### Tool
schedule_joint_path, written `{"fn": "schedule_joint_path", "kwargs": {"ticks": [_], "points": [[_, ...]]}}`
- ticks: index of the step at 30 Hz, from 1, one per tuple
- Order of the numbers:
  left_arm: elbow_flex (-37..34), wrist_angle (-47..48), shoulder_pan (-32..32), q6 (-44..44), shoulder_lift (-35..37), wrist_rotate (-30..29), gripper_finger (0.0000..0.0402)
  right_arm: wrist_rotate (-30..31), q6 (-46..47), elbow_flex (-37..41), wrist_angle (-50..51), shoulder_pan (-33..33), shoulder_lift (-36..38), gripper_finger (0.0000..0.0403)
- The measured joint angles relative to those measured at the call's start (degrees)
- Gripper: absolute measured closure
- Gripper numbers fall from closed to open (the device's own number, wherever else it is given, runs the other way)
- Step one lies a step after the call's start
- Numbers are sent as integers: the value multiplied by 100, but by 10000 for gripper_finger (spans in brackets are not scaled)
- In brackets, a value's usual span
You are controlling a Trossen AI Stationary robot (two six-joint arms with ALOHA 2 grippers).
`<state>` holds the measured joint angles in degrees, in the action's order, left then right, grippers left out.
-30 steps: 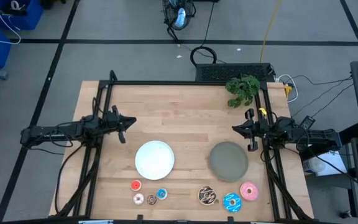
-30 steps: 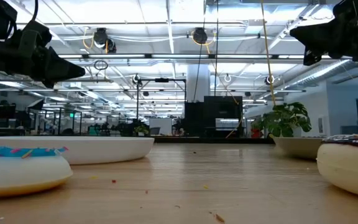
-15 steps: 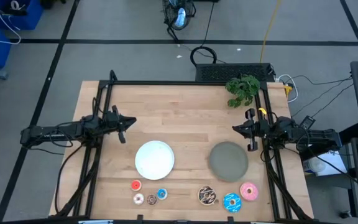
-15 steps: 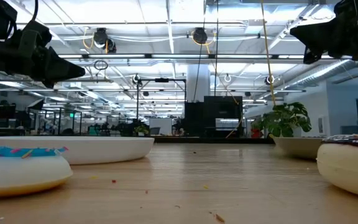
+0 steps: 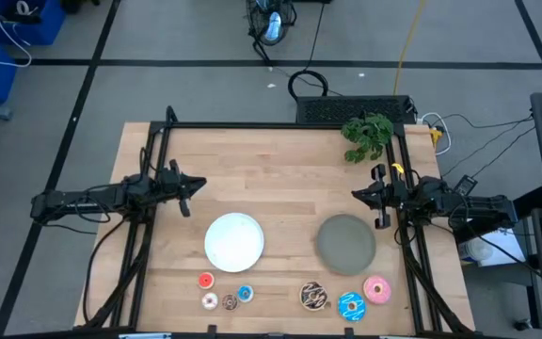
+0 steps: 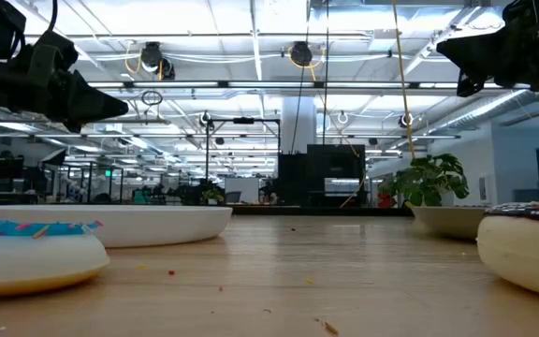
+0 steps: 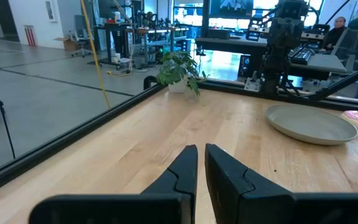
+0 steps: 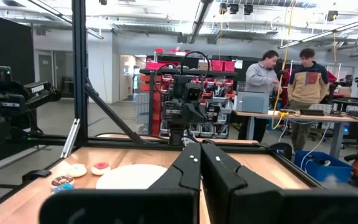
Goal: Pick & Place donuts
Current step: Put the small pink donut on the white plate
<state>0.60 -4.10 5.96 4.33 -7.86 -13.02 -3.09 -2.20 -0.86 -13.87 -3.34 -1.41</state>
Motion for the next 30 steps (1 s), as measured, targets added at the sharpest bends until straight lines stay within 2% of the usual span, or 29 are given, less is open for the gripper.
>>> {"fn": "schedule_joint_path", "kwargs": {"ticks": [12, 21, 25, 28, 30], "points": [[0, -35, 1, 70, 0, 0, 366, -1, 2, 2, 0, -2, 0, 403], [0, -133, 2, 1364, 0, 8, 366, -1, -177, 0, -143, 0, 2, 403], [0, -285, 1, 1740, -1, 279, 366, -1, -13, 1, -219, -1, 2, 403], [0, -662, 3, 1633, -1, 234, 366, -1, -6, 2, -289, 1, 2, 403], [102, -709, -2, 1108, -3, 734, 366, -1, 11, 1, -272, 1, 1, 403]]}}
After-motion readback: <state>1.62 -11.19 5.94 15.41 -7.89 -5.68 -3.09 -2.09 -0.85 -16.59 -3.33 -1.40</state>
